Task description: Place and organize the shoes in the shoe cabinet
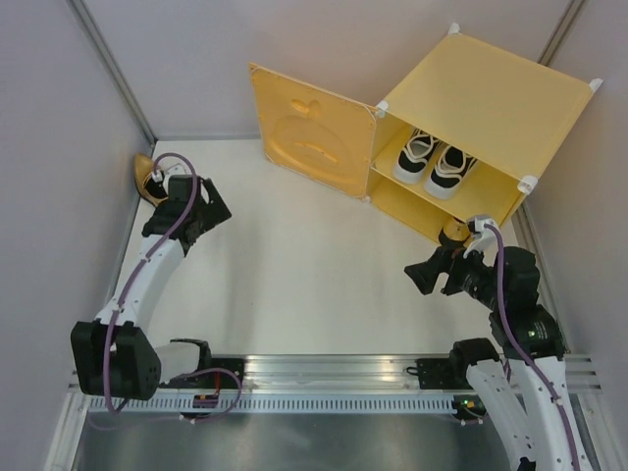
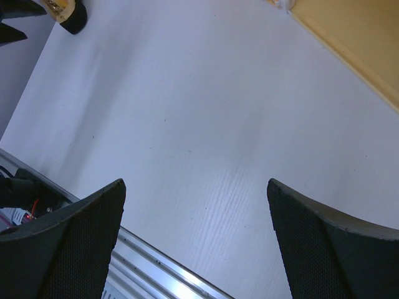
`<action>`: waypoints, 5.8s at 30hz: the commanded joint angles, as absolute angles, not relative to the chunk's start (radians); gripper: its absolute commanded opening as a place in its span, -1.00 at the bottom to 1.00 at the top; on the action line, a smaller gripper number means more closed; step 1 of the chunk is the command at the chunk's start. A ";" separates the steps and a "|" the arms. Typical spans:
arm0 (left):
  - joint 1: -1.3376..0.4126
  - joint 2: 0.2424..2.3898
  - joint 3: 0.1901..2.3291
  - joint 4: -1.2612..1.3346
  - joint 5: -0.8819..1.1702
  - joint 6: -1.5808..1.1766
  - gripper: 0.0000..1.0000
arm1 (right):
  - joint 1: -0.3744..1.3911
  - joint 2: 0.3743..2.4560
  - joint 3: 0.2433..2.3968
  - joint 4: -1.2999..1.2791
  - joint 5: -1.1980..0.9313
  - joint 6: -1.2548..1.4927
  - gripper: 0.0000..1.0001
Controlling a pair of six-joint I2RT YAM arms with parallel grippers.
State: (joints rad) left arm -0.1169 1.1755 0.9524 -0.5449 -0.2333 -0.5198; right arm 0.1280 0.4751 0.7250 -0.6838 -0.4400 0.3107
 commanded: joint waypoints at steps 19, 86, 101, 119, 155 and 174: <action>0.210 1.932 1.409 -0.281 -0.328 -0.447 0.99 | 0.126 0.387 0.733 -0.721 -0.480 0.305 0.96; -1.078 1.621 1.046 -0.275 -0.103 -0.410 0.24 | 0.126 0.439 0.755 -0.796 -0.331 0.367 0.96; -0.981 1.333 1.126 -0.433 -0.091 -0.451 0.99 | 0.126 0.494 0.736 -0.732 -0.379 0.403 0.96; -0.164 0.996 0.821 -0.568 0.261 -0.394 1.00 | 0.486 0.779 0.660 -0.376 0.001 0.578 0.92; -0.160 0.738 0.721 -0.614 0.087 -0.362 0.96 | 1.252 1.513 1.077 -0.552 0.473 0.644 0.14; -0.160 0.693 0.690 -0.615 0.121 -0.387 0.95 | 0.956 1.422 1.052 -0.587 0.121 0.158 -0.99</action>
State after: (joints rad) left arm -0.1600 0.7040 0.6937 -0.6243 0.1101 -0.3866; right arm 0.9768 1.4651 1.0519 -0.5800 0.1856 0.2890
